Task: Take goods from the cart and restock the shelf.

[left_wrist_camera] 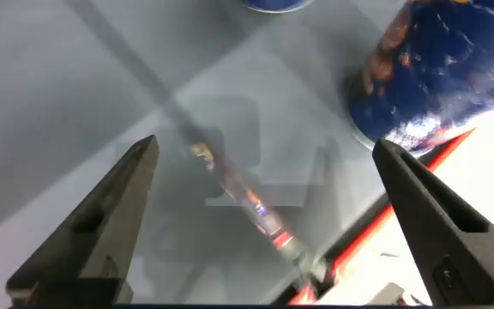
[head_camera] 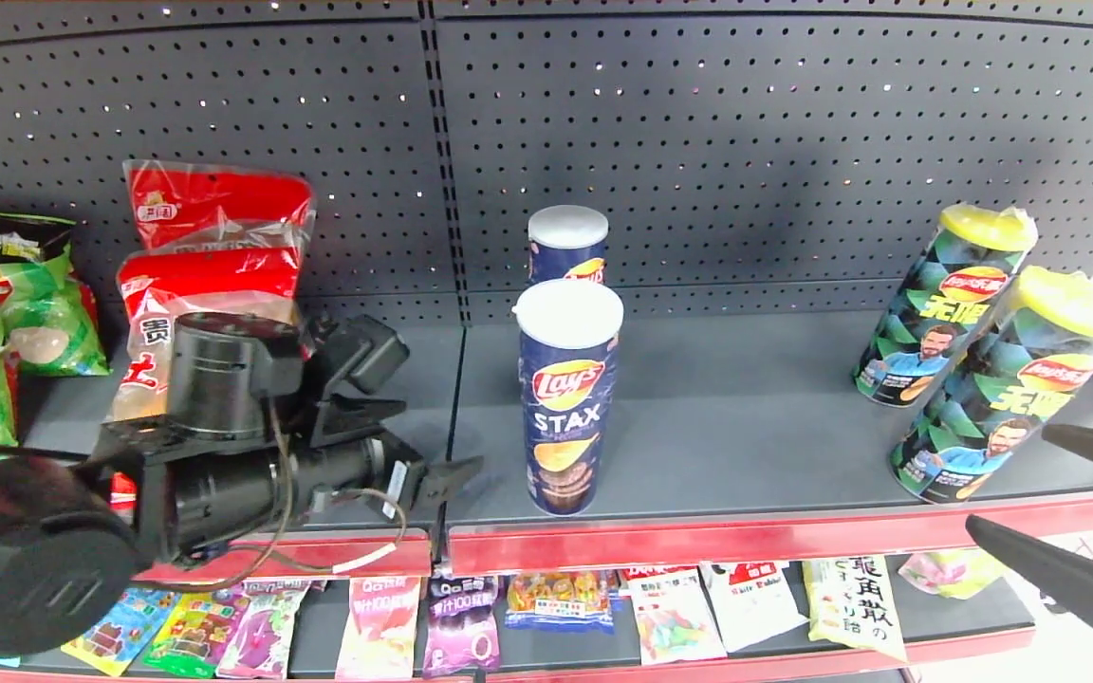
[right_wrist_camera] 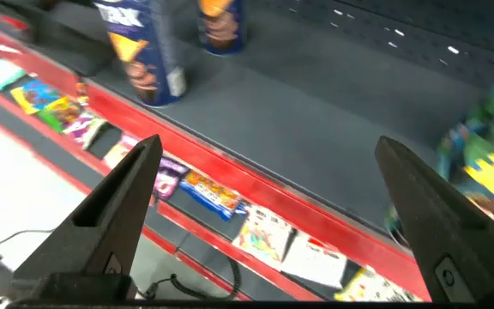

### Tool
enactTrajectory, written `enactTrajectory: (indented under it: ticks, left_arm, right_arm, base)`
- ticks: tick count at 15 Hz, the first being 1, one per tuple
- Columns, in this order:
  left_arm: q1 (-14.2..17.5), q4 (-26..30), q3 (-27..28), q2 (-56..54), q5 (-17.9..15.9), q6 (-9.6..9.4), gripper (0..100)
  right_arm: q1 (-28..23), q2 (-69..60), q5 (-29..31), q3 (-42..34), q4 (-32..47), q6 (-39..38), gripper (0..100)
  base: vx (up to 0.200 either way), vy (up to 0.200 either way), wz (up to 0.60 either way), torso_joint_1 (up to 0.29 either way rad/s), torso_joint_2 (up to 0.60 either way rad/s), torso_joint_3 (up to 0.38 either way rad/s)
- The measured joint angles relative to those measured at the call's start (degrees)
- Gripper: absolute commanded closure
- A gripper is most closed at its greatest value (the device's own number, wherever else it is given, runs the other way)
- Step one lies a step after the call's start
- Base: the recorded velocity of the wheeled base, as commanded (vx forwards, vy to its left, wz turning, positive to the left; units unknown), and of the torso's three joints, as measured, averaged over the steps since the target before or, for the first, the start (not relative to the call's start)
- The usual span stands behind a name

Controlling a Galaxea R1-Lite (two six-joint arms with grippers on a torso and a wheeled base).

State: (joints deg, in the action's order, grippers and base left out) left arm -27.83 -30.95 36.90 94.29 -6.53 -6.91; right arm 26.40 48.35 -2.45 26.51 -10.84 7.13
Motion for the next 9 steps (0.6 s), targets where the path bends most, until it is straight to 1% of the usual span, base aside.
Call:
enactTrajectory:
  ticks: [2, 3, 4, 5, 6, 8, 9]
  left_arm:
    - [1.68, 1.18, -6.42, -9.44, 2.00, 1.15, 0]
    - [2.76, 2.82, -9.57, -15.45, 3.58, 1.91, 0]
    - [3.78, 5.75, -11.76, -21.20, 5.06, 2.82, 0]
    - [4.99, 11.82, -13.42, -28.50, 6.61, 3.91, 0]
    - [6.21, 19.13, -14.23, -35.56, 8.09, 4.86, 0]
    - [9.68, 37.88, -14.60, -50.53, 10.58, 6.67, 0]
    - [12.21, 45.79, -14.60, -57.37, 11.40, 7.29, 0]
  right_arm:
    - [-2.40, -3.69, 0.16, -1.18, 4.13, 0.00, 0]
    - [-3.72, -6.45, 0.16, -1.38, 8.28, -0.02, 0]
    - [-4.94, -9.35, 0.18, -1.41, 12.23, -0.27, 0]
    - [-6.56, -13.31, 0.32, -1.40, 18.09, -0.79, 0]
    - [-8.52, -17.20, 0.76, -1.07, 24.25, -1.45, 0]
    - [-15.36, -24.82, 2.35, -0.23, 35.30, -3.96, 0]
    - [-18.92, -28.01, 2.88, -0.04, 38.53, -4.90, 0]
  base:
    - [0.000, 0.000, 0.00, 0.000, 0.00, 0.000]
    - [0.000, 0.000, 0.00, 0.000, 0.00, 0.000]
    - [0.000, 0.000, 0.00, 0.000, 0.00, 0.000]
    - [0.000, 0.000, 0.00, 0.000, 0.00, 0.000]
    - [0.000, 0.000, 0.00, 0.000, 0.00, 0.000]
    - [0.000, 0.000, 0.00, 0.000, 0.00, 0.000]
    - [0.000, 0.000, 0.00, 0.000, 0.00, 0.000]
